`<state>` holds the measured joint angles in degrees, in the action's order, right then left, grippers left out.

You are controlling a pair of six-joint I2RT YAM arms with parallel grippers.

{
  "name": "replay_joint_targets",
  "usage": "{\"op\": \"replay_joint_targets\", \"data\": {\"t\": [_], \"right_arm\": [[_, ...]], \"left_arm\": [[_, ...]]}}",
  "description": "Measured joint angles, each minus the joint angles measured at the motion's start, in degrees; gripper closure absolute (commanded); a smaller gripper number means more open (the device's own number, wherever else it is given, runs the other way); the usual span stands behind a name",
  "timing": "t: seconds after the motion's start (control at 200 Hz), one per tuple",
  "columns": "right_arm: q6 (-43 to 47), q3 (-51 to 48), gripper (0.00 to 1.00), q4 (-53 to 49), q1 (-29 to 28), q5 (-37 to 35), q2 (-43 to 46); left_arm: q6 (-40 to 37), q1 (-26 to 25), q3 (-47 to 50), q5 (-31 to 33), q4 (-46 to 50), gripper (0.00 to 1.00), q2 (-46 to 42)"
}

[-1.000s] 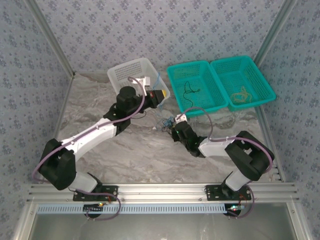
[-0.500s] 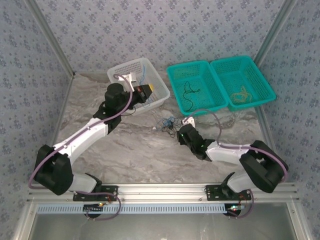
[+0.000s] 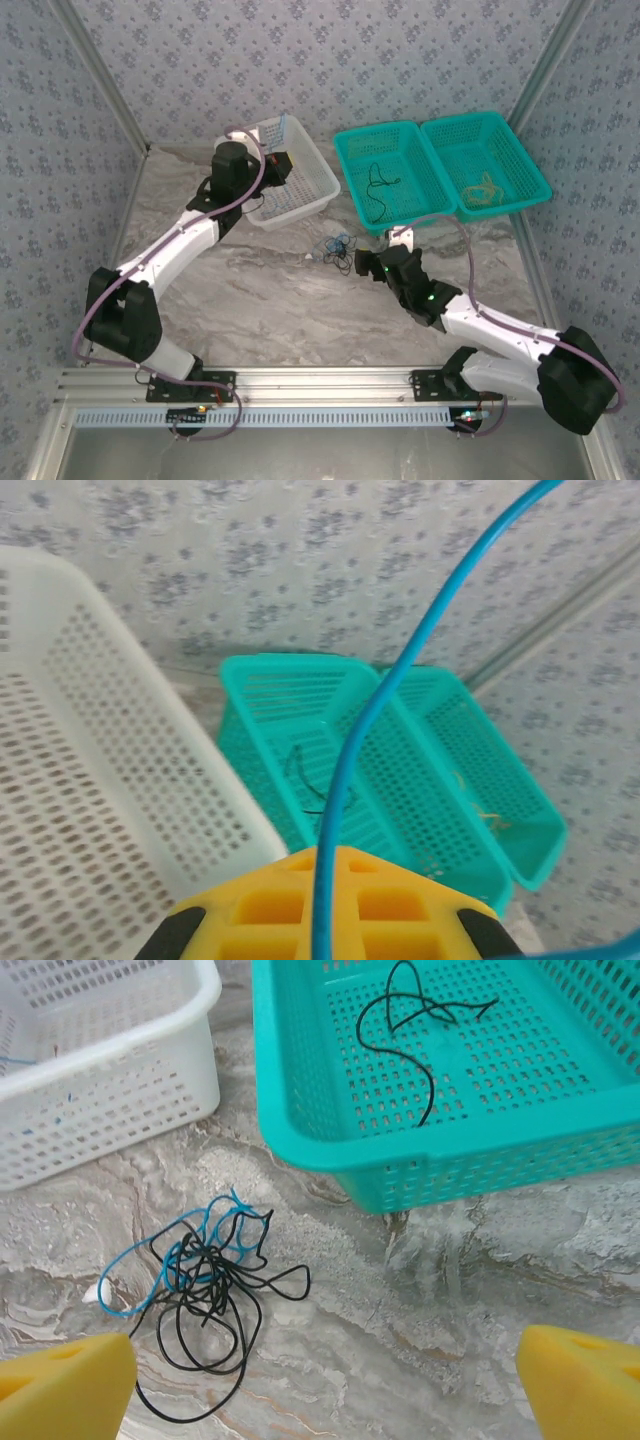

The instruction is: Untangle the cables

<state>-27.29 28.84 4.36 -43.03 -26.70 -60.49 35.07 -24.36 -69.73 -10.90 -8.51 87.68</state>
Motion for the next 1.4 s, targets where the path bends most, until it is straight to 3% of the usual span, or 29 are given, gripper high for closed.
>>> {"op": "replay_joint_targets", "data": {"t": [0.455,0.565,0.72,0.984,1.184,1.399], "right_arm": [[-3.2,-2.3,0.00,-3.4,2.1,-1.5,5.3],[-4.1,-2.5,0.00,-4.2,2.6,-1.6,5.9],[-5.3,-2.5,0.00,-5.3,3.1,-1.6,6.2],[-6.0,-2.5,0.00,-5.9,4.2,-1.0,6.2],[-6.0,-2.4,0.00,-5.9,5.4,1.6,5.1],[-7.1,-1.7,0.00,-5.9,5.6,3.0,2.3]], "left_arm": [[-6.0,3.4,-10.6,3.1,7.9,0.94,11.5],[-7.1,3.7,-13.9,4.3,11.0,0.75,15.6],[-6.8,3.7,-18.7,5.8,18.1,0.30,20.2],[-7.1,3.7,-20.0,8.9,25.2,0.01,20.8],[-10.1,2.0,-19.7,8.9,25.2,0.01,19.2],[-11.5,-5.4,-11.9,8.8,18.9,0.01,12.3]]}}
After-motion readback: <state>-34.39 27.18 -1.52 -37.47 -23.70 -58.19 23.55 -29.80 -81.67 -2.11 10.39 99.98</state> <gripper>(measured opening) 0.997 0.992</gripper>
